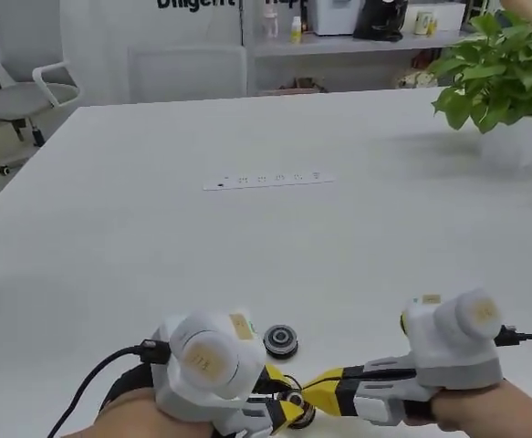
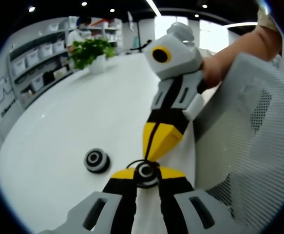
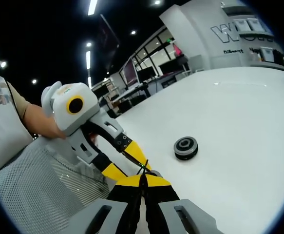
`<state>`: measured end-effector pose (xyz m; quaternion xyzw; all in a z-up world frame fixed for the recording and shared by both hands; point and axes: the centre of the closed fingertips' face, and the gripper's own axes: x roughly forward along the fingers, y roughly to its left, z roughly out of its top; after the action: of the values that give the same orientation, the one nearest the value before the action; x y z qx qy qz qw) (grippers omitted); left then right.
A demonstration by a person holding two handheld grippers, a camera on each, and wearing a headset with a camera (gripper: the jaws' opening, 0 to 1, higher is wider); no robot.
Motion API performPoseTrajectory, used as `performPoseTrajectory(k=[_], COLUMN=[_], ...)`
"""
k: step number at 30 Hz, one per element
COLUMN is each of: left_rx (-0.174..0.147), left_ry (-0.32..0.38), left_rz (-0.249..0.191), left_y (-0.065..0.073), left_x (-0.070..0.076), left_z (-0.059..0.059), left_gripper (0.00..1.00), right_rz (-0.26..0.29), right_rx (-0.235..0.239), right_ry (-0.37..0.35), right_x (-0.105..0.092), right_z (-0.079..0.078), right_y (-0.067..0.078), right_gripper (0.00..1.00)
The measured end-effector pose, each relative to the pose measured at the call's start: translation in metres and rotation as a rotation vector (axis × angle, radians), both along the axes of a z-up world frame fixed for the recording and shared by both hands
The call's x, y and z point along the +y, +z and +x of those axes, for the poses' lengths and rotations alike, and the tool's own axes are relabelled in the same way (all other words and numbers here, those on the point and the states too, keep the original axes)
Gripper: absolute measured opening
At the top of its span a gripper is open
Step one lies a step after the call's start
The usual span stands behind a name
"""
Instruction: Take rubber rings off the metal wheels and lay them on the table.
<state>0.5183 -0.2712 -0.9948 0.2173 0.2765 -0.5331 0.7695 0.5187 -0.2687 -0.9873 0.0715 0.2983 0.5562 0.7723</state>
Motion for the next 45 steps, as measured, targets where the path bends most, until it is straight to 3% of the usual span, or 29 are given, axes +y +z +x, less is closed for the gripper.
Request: performPoseTrajectory(k=[4,9,24,36,45], left_rx=[0.004,0.008,-0.028,-0.034,-0.018], left_ry=[0.004,0.012,0.111,0.18,0.224], left_rz=[-0.027,-0.056,-0.122,-0.126,-0.121], left_y=[0.011,0.025,0.065,0.071,0.067], left_x=[0.003,0.009,0.054,0.086,0.102], left_z=[-0.002,-0.006,-0.001,-0.001,-0.001], left_gripper=[0.19,0.27,0.44,0.6,0.68], right_rz=[0.014,0.033,0.013,-0.045,-0.105], right_rx=[0.002,-0.002,-0.046,-0.053,-0.041], right_ry=[0.003,-0.004,0.053,0.113,0.132], right_x=[0.001,0.001,0.017,0.038,0.051], right_z=[0.001,0.004,0.019,0.03,0.033], right_y=[0.005,0.015,0.036,0.029,0.01], right_gripper=[0.0,0.0,0.0,0.0,0.0])
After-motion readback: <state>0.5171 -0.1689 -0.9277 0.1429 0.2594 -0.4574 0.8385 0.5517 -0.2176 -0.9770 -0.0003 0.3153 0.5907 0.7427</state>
